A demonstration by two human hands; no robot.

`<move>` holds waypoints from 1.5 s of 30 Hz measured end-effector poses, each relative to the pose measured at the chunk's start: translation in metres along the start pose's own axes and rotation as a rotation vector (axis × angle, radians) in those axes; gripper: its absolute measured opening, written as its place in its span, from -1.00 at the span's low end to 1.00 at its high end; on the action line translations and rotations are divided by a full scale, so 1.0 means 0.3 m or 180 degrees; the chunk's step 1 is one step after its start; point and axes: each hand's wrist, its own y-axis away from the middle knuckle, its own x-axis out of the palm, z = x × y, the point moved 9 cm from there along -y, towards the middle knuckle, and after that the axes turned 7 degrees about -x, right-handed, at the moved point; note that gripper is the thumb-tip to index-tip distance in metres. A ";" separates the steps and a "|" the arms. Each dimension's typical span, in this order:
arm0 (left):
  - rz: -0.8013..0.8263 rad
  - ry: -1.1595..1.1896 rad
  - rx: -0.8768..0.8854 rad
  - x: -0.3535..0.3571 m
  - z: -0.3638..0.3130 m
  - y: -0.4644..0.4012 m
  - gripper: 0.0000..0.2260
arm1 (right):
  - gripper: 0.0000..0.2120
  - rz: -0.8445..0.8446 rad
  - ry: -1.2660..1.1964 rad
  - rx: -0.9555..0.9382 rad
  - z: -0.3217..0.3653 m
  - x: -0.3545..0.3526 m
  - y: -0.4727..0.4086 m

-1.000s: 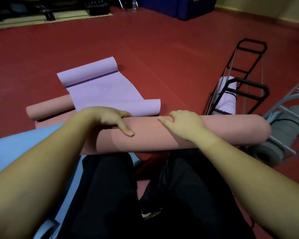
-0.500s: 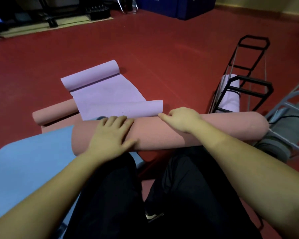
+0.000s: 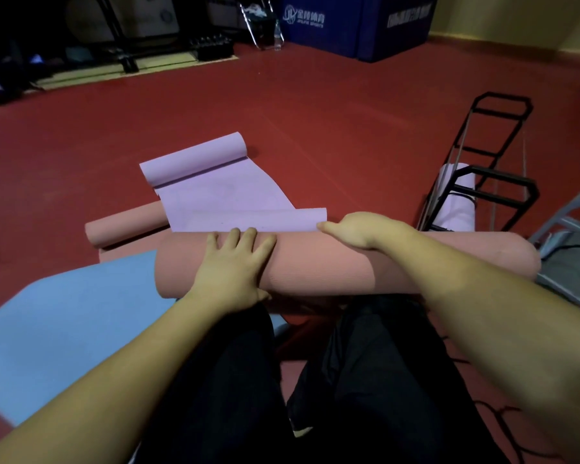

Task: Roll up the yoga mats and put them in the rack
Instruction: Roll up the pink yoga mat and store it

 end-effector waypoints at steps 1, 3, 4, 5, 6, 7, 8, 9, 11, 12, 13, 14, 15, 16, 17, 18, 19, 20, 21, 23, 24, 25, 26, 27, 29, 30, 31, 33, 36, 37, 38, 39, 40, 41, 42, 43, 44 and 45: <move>0.0016 0.0020 0.0028 -0.012 0.003 0.004 -0.03 | -0.22 0.0054 -0.0016 -0.0002 0.004 -0.001 0.005; -0.0002 0.0118 0.0073 -0.040 0.014 0.021 -0.02 | -0.23 0.0174 -0.0076 -0.0021 0.014 0.000 0.009; -0.0003 0.0187 0.0089 -0.055 0.023 0.031 -0.01 | -0.24 0.0245 -0.0118 -0.0013 0.020 0.000 0.010; 0.0045 0.0252 0.0102 -0.068 0.032 0.042 0.01 | -0.24 0.0325 -0.0160 -0.0007 0.028 0.002 0.013; 0.0152 0.0304 0.0112 -0.073 0.045 0.050 0.03 | -0.24 0.0405 -0.0206 -0.0003 0.035 0.006 0.013; 0.0295 0.0347 0.0120 -0.069 0.053 0.054 0.05 | -0.24 0.0478 -0.0235 0.0013 0.035 0.013 0.014; 0.0436 0.0374 0.0124 -0.063 0.060 0.058 0.06 | -0.26 0.0544 -0.0293 0.0010 0.038 0.024 0.015; 0.0566 0.0404 0.0139 -0.056 0.059 0.056 0.07 | -0.31 0.0597 -0.0400 -0.0019 0.040 0.036 0.015; 0.0803 0.0432 0.0172 -0.036 0.049 0.044 0.08 | -0.42 0.0656 -0.0519 -0.0065 0.036 0.058 0.014; 0.0905 0.0432 0.0199 -0.026 0.041 0.033 0.07 | -0.42 0.0650 -0.0504 -0.0068 0.028 0.061 0.012; 0.1020 0.0459 0.0203 -0.016 0.038 0.019 0.05 | -0.40 0.0621 -0.0475 -0.0066 0.022 0.060 0.008; 0.1142 0.0524 0.0190 -0.011 0.040 0.003 0.04 | -0.40 0.0562 -0.0410 -0.0095 0.025 0.054 0.005; 0.1272 0.0614 0.0166 -0.006 0.045 -0.013 0.04 | -0.42 0.0446 -0.0306 -0.0180 0.037 0.041 0.006; 0.1398 0.0699 0.0150 -0.001 0.051 -0.027 0.04 | -0.46 0.0245 -0.0175 -0.0293 0.047 0.026 -0.003; 0.1501 0.0764 0.0154 0.002 0.054 -0.042 0.05 | -0.51 -0.0024 -0.0072 -0.0375 0.047 0.008 -0.012; 0.1594 0.0837 0.0155 0.006 0.057 -0.056 0.05 | -0.56 -0.0329 0.0001 -0.0408 0.042 -0.011 -0.018; 0.1692 0.0969 0.0127 0.013 0.060 -0.073 0.04 | -0.60 -0.0614 0.0095 -0.0402 0.036 -0.032 -0.013; 0.1824 0.1172 0.0064 0.025 0.066 -0.089 0.02 | -0.62 -0.0832 0.0177 -0.0389 0.028 -0.041 -0.004; 0.1977 0.1402 -0.0005 0.038 0.071 -0.104 -0.01 | -0.63 -0.0977 0.0221 -0.0396 0.023 -0.040 0.009; 0.2330 0.1784 -0.0149 0.075 0.087 -0.134 -0.07 | -0.60 -0.1124 0.0157 -0.0428 0.015 -0.020 0.043; 0.2507 0.1927 -0.0235 0.094 0.094 -0.151 -0.08 | -0.56 -0.1144 0.0109 -0.0439 0.009 -0.006 0.061; 0.2657 0.2020 -0.0316 0.111 0.105 -0.162 -0.09 | -0.50 -0.1149 0.0155 -0.0463 0.015 0.010 0.078; 0.2784 0.2093 -0.0358 0.124 0.105 -0.175 -0.10 | -0.43 -0.1153 0.0312 -0.0469 0.018 0.025 0.092; 0.2885 0.2140 -0.0390 0.135 0.106 -0.183 -0.11 | -0.37 -0.1169 0.0501 -0.0453 0.027 0.037 0.101; 0.3011 0.2261 -0.0379 0.140 0.091 -0.194 -0.18 | -0.31 -0.1255 0.0668 -0.0368 0.030 0.040 0.102; 0.3023 0.2360 -0.0373 0.138 0.083 -0.196 -0.25 | -0.31 -0.1276 0.0653 -0.0324 0.028 0.037 0.097; 0.2975 0.2455 -0.0366 0.133 0.076 -0.197 -0.30 | -0.30 -0.1275 0.0623 -0.0294 0.025 0.034 0.091; 0.2653 0.2472 -0.0294 0.117 0.071 -0.202 -0.30 | -0.31 -0.1231 0.0588 -0.0291 0.018 0.031 0.072; 0.1681 0.1977 -0.0018 0.063 0.086 -0.198 -0.21 | -0.31 -0.1170 0.0586 -0.0369 0.021 0.032 0.057; 0.1299 0.1783 0.0109 0.048 0.088 -0.188 -0.20 | -0.31 -0.1181 0.0584 -0.0390 0.022 0.030 0.055; 0.0933 0.1606 0.0212 0.032 0.085 -0.169 -0.23 | -0.30 -0.1182 0.0574 -0.0396 0.023 0.027 0.053; 0.0593 0.1464 0.0263 0.021 0.082 -0.142 -0.26 | -0.30 -0.1156 0.0560 -0.0385 0.022 0.027 0.048; 0.0270 0.1324 0.0272 0.015 0.078 -0.111 -0.29 | -0.29 -0.1103 0.0528 -0.0358 0.020 0.030 0.038; -0.0043 0.1156 0.0266 0.013 0.067 -0.078 -0.31 | -0.28 -0.1030 0.0489 -0.0324 0.017 0.032 0.027; -0.0285 0.0946 0.0246 0.018 0.056 -0.041 -0.30 | -0.27 -0.0946 0.0435 -0.0291 0.017 0.037 0.013; -0.0423 0.0746 0.0226 0.032 0.037 -0.012 -0.26 | -0.26 -0.0870 0.0391 -0.0262 0.015 0.039 0.000; -0.0434 0.0572 0.0202 0.053 0.017 0.007 -0.19 | -0.25 -0.0785 0.0355 -0.0238 0.012 0.038 -0.011; -0.0343 0.0399 0.0179 0.078 0.000 0.021 -0.10 | -0.23 -0.0709 0.0322 -0.0230 0.014 0.039 -0.016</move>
